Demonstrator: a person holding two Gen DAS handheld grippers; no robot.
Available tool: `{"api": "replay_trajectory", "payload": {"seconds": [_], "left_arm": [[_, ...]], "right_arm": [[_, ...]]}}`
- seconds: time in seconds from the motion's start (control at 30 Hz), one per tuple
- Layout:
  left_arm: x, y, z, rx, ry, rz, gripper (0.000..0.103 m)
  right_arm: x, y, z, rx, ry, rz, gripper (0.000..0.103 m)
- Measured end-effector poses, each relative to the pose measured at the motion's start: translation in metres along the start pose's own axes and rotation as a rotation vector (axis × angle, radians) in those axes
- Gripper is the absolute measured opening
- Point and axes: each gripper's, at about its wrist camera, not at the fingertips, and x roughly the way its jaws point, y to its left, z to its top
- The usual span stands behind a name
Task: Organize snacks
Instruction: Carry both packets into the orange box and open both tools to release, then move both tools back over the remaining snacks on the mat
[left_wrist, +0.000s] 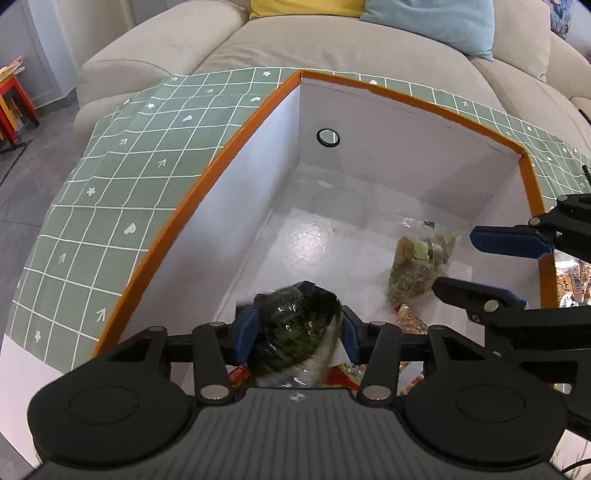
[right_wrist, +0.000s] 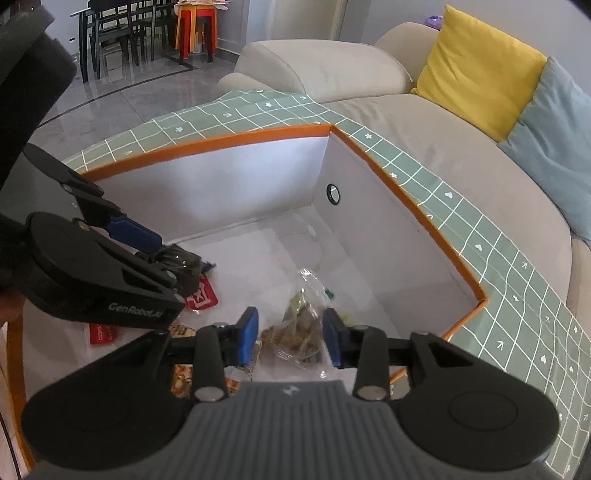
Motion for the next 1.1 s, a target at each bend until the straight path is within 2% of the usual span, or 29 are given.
{"api": "replay_trajectory", "payload": {"seconds": [0.13, 0.23, 0.37, 0.43, 0.53, 0.67, 0.77, 0.93, 1.1], "left_arm": [[-0.011, -0.001, -0.001, 0.006, -0.031, 0.003, 0.066], [-0.022, -0.003, -0.001, 0.006, -0.057, 0.000, 0.067], [-0.040, -0.007, -0.004, 0.008, -0.107, 0.018, 0.068], [-0.051, -0.011, -0.008, 0.010, -0.141, 0.031, 0.069], [-0.068, -0.020, -0.014, 0.014, -0.198, 0.043, 0.069], [-0.088, -0.034, -0.022, 0.030, -0.273, 0.058, 0.069], [-0.103, -0.047, -0.031, 0.039, -0.328, 0.048, 0.069], [-0.122, -0.075, -0.050, 0.064, -0.402, 0.008, 0.069], [-0.127, -0.097, -0.067, 0.072, -0.430, -0.056, 0.069]], "right_arm": [[-0.005, 0.001, -0.001, 0.001, -0.011, -0.009, 0.046], [-0.018, 0.002, -0.002, 0.005, -0.032, -0.018, 0.055], [-0.035, 0.000, -0.004, 0.034, -0.065, -0.027, 0.061], [-0.046, -0.002, -0.008, 0.058, -0.088, -0.035, 0.065], [-0.062, -0.005, -0.016, 0.091, -0.115, -0.052, 0.065], [-0.085, -0.012, -0.032, 0.145, -0.157, -0.067, 0.075], [-0.101, -0.015, -0.047, 0.199, -0.178, -0.078, 0.079], [-0.128, -0.023, -0.076, 0.285, -0.213, -0.093, 0.079], [-0.146, -0.025, -0.108, 0.339, -0.230, -0.152, 0.079]]}}
